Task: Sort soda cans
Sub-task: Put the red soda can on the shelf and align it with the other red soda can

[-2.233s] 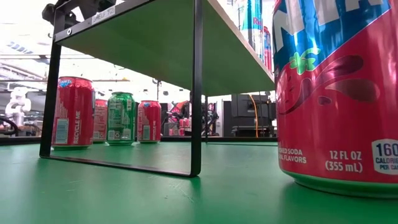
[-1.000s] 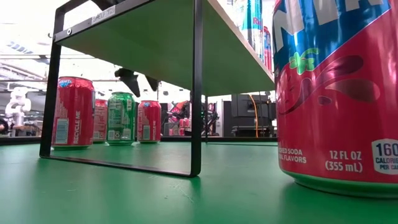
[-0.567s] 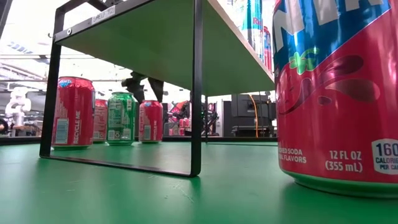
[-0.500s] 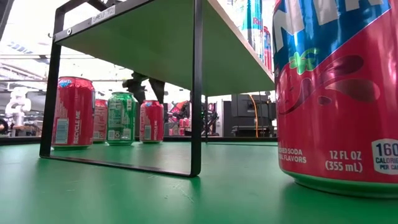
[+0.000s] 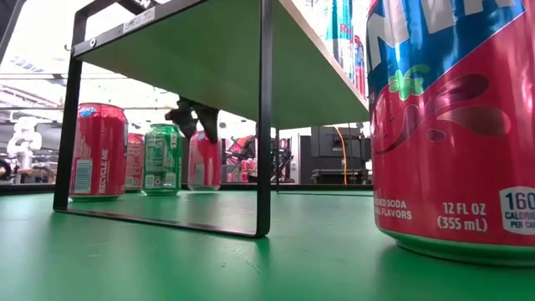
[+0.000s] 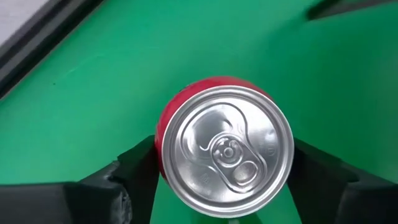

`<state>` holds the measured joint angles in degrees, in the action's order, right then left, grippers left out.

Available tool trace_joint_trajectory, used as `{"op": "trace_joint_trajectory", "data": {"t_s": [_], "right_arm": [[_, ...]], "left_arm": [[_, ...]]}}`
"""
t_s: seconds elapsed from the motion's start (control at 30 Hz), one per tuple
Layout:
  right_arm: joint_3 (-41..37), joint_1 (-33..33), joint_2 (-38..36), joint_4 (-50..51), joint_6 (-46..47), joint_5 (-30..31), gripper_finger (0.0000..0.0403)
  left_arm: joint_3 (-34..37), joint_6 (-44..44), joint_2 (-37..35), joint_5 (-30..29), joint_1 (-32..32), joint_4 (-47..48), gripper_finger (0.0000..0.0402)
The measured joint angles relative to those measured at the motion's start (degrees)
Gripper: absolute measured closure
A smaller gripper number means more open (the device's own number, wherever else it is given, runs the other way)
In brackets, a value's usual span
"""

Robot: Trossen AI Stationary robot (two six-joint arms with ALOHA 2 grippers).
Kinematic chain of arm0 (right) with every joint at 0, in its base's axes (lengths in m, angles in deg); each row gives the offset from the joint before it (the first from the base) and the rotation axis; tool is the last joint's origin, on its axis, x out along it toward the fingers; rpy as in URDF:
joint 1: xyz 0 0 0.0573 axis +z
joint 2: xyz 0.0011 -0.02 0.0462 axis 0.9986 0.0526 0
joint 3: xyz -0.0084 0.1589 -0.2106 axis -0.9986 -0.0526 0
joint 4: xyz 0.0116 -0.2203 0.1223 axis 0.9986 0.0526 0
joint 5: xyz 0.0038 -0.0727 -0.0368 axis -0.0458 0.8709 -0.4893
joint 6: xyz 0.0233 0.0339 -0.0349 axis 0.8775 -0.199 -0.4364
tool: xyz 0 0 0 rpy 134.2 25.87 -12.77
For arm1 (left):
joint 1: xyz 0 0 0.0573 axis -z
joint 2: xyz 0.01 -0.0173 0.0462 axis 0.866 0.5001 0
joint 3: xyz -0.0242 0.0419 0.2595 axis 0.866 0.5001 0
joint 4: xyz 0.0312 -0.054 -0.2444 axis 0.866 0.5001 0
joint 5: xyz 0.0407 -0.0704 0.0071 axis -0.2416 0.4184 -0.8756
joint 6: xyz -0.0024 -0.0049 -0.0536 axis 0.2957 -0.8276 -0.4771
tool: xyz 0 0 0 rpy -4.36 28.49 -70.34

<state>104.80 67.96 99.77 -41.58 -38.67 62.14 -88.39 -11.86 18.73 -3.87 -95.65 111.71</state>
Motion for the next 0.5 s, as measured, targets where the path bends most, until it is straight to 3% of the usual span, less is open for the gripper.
{"op": "trace_joint_trajectory", "data": {"t_s": [0.3, 0.5], "right_arm": [[0.04, 0.00, 5.02, -17.94, -2.66, -3.26, 0.0051], [5.16, 1.57, 12.32, -17.96, -7.95, -5.03, 0.0051]], "left_arm": [[-12.02, 7.35, -5.27, 1.62, 0.55, 9.48, 0.0131], [-21.47, 14.58, -8.12, 2.83, 0.84, 13.44, 0.0131]]}}
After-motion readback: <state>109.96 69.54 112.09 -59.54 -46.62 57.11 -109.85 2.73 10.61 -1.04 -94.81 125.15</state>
